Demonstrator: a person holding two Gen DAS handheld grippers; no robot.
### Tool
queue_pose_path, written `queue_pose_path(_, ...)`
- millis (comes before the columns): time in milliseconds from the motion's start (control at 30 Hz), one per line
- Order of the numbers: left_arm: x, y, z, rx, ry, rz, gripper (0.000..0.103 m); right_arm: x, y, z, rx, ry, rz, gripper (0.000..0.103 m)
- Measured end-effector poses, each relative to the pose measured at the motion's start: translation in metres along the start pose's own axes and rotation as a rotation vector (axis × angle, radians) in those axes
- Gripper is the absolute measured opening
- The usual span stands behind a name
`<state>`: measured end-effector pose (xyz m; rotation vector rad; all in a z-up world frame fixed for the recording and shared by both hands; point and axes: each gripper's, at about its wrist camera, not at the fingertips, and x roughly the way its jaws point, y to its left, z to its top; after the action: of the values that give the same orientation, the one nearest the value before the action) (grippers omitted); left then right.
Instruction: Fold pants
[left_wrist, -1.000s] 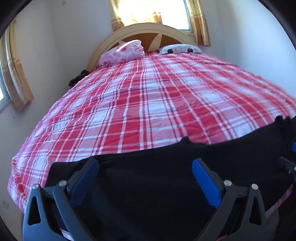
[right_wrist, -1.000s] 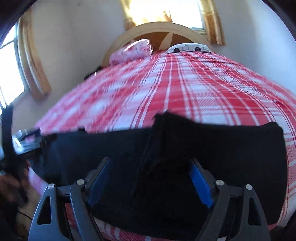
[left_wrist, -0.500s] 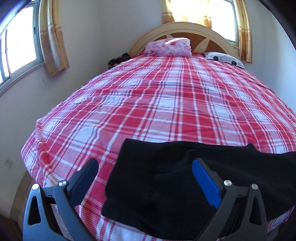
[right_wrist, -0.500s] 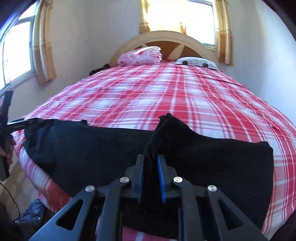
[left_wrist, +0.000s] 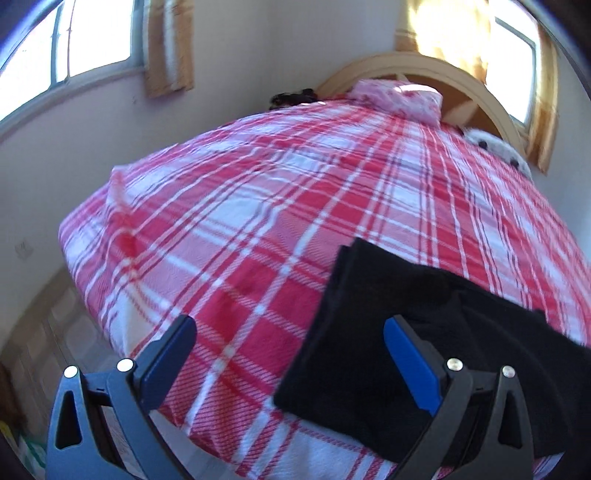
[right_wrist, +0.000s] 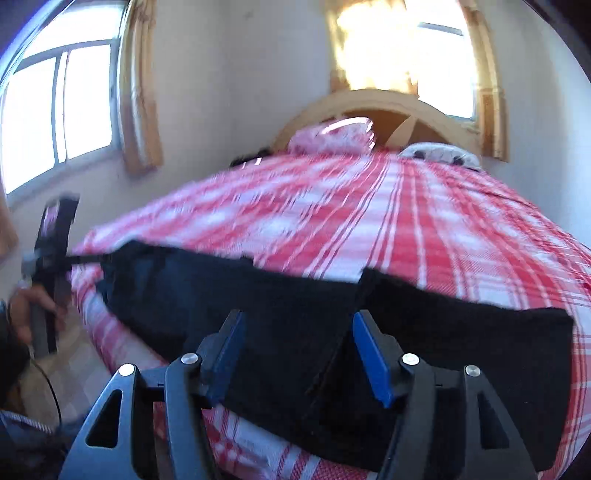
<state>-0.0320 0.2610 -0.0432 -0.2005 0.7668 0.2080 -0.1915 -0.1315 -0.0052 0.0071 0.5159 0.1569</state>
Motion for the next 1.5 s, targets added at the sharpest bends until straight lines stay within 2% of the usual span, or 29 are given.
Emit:
queue_pose_path(67,0.003,0.011,-0.003,-0.078,0.02,-0.052,0.103,-0.008,-0.012,0.006,0.073,-0.057,-0.085,0.064)
queue_pose_path(133,0.012,0.016,-0.007,-0.166,0.081,-0.137,0.103,-0.01,-0.029,0.004,0.17,-0.068,-0.118,0.068)
queue_pose_path(167,0.016,0.017,-0.009,-0.204,0.111,-0.183,0.102,-0.007,-0.04,0.001,0.233,-0.052,-0.116,0.068)
queue_pose_path(200,0.015,0.014,-0.012,-0.227,0.116,-0.195,0.102,-0.003,-0.051,-0.005,0.305,-0.018,-0.107,0.068)
queue_pose_path(267,0.004,0.003,-0.014,-0.205,0.081,-0.212,0.099,0.005,-0.069,-0.018,0.431,0.054,-0.096,0.068)
queue_pose_path(333,-0.003,-0.005,-0.021,-0.209,0.083,-0.249,0.099,0.005,-0.076,-0.028,0.489,0.073,-0.091,0.068)
queue_pose_path(433,-0.001,-0.012,-0.034,-0.215,0.115,-0.202,0.099,-0.001,-0.075,-0.036,0.481,0.061,-0.093,0.068)
queue_pose_path(533,-0.004,-0.015,-0.037,-0.207,0.118,-0.187,0.099,0.002,-0.074,-0.036,0.463,0.068,-0.096,0.069)
queue_pose_path(667,-0.017,0.001,-0.048,-0.356,0.122,-0.274,0.099,0.005,-0.074,-0.035,0.449,0.072,-0.089,0.07)
queue_pose_path(800,-0.014,-0.005,-0.045,-0.327,0.119,-0.291,0.1,0.005,-0.076,-0.036,0.459,0.063,-0.081,0.07)
queue_pose_path(867,-0.005,-0.011,-0.039,-0.332,0.125,-0.359,0.101,0.005,-0.073,-0.036,0.446,0.062,-0.086,0.07)
queue_pose_path(967,0.005,-0.016,-0.032,-0.37,0.102,-0.357,0.102,0.005,-0.072,-0.036,0.439,0.064,-0.088,0.071)
queue_pose_path(1033,0.004,-0.014,-0.027,-0.409,0.077,-0.366,0.083,0.003,-0.074,-0.037,0.456,0.062,-0.08,0.071)
queue_pose_path(1067,0.004,-0.012,-0.026,-0.426,0.071,-0.392,0.048,0.002,-0.075,-0.037,0.467,0.062,-0.072,0.071)
queue_pose_path(1100,0.006,-0.009,-0.024,-0.443,0.071,-0.439,0.03,0.001,-0.076,-0.037,0.472,0.063,-0.067,0.071)
queue_pose_path(1133,0.008,-0.009,-0.021,-0.448,0.071,-0.467,0.029,0.0,-0.076,-0.038,0.476,0.065,-0.063,0.071)
queue_pose_path(1167,0.009,-0.01,-0.018,-0.436,0.068,-0.46,0.025,-0.001,-0.077,-0.038,0.48,0.067,-0.059,0.071)
queue_pose_path(1233,0.003,-0.023,-0.011,-0.358,0.04,-0.437,0.023,-0.003,-0.081,-0.037,0.495,0.065,-0.051,0.071)
queue_pose_path(1333,-0.013,-0.056,0.001,-0.19,-0.018,-0.411,0.023,-0.011,-0.093,-0.035,0.543,0.043,-0.068,0.071)
queue_pose_path(1433,-0.037,-0.098,0.014,-0.051,-0.095,-0.477,0.023,-0.024,-0.116,-0.039,0.627,0.011,-0.082,0.071)
queue_pose_path(1500,-0.068,-0.137,0.018,0.094,-0.178,-0.56,0.023,-0.036,-0.132,-0.043,0.683,-0.019,-0.083,0.071)
